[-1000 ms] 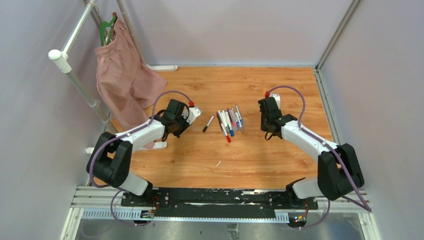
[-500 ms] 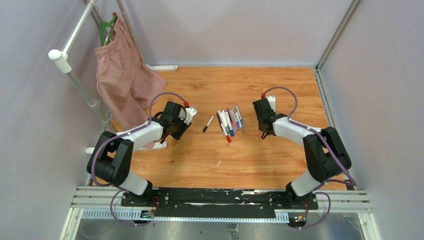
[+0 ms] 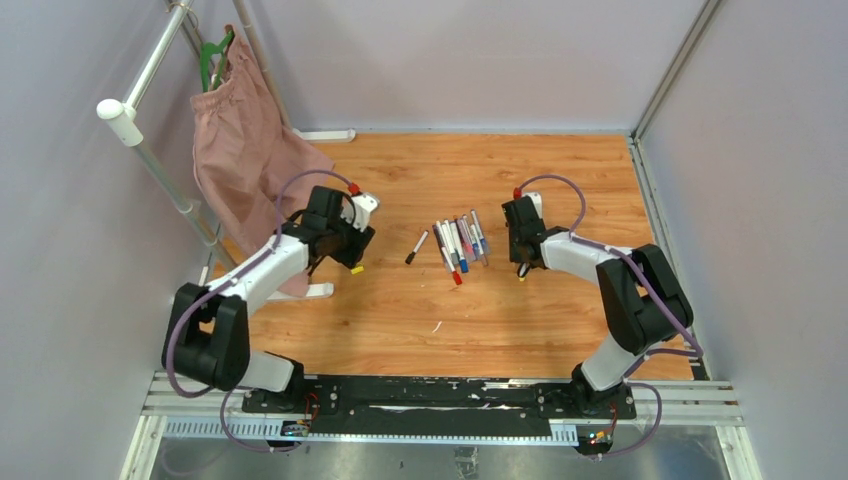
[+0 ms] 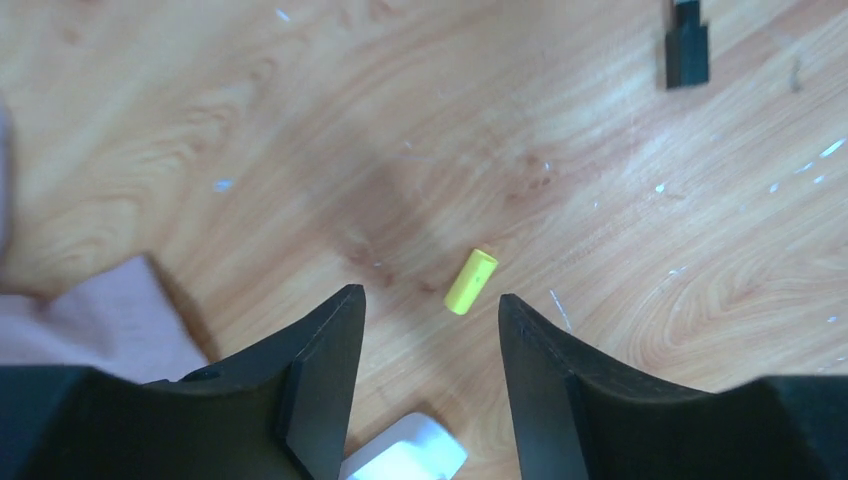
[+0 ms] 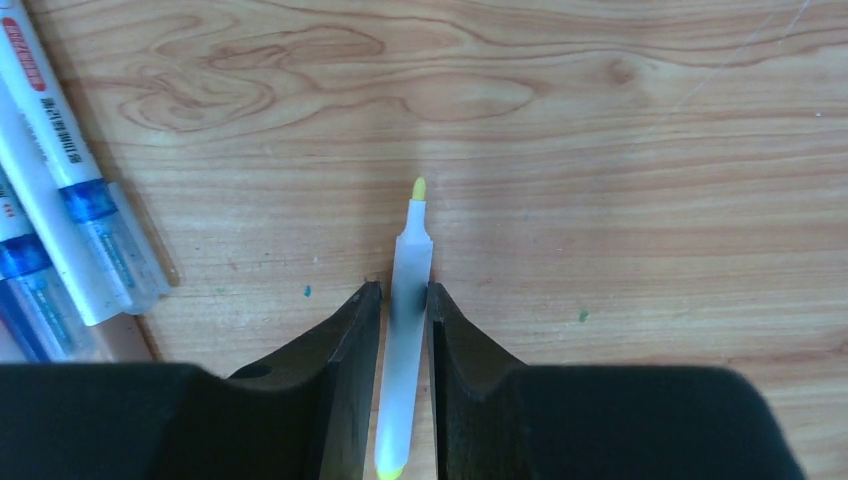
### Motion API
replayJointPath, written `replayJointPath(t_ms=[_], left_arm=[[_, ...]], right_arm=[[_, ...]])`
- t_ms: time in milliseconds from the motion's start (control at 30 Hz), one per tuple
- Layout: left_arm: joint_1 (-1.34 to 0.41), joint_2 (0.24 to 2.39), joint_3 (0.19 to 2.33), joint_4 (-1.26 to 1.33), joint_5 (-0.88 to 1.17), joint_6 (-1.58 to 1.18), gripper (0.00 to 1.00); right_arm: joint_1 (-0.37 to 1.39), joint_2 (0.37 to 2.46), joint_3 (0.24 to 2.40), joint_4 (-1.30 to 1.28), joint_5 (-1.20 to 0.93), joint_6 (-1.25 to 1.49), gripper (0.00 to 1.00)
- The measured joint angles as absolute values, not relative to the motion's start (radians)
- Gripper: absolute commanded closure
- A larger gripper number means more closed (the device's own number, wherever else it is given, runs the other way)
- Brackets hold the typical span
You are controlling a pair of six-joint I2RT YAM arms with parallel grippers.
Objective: Open the pen caps
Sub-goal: Place the pen cap at the center of the board.
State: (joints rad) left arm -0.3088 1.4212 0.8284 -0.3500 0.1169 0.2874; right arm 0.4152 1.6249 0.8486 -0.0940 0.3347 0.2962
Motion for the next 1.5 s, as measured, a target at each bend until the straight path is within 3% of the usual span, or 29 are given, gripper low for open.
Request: replayJointPath(t_ms=[167,200,267,300,433,800,1000,1500], left_arm=[[-0.258,1.326,0.944,-0.442,0.183,0.278,0.35],[-0.249,1.313,0.971,-0.464,0.202,0.274,0.24],[-0.234,1.292,1.018,-0.501,0.234,0.265,0.2],[-0.228,1.281,1.04,-0.521,0.25,0.259,0.1],[-0.213,1.244,1.104,-0.593,0.3,0.25,0.01],[-0.194,1.207,1.166,-0.766,0.346,0.265,0.0],[-0.191,1.201,1.193,-0.83,0.311,0.28,0.0],[-0.19,1.085,1.157,-0.878,0.285,0.307,0.0]], right_arm=[[0.415,1.626,0.854,-0.099,0.295,0.315,0.68],[0.415,1.626,0.854,-0.1,0.29,0.318,0.68],[0.415,1.624,0.854,-0.102,0.283,0.323,0.69],[0.415,1.622,0.854,-0.105,0.278,0.326,0.7],[0.415,1.609,0.852,-0.128,0.246,0.329,0.71],[0.421,1.564,0.929,-0.254,0.21,0.321,0.65],[0.475,1.564,1.054,-0.272,0.187,0.312,0.71],[0.539,1.864,1.261,-0.336,0.083,0.272,0.87]])
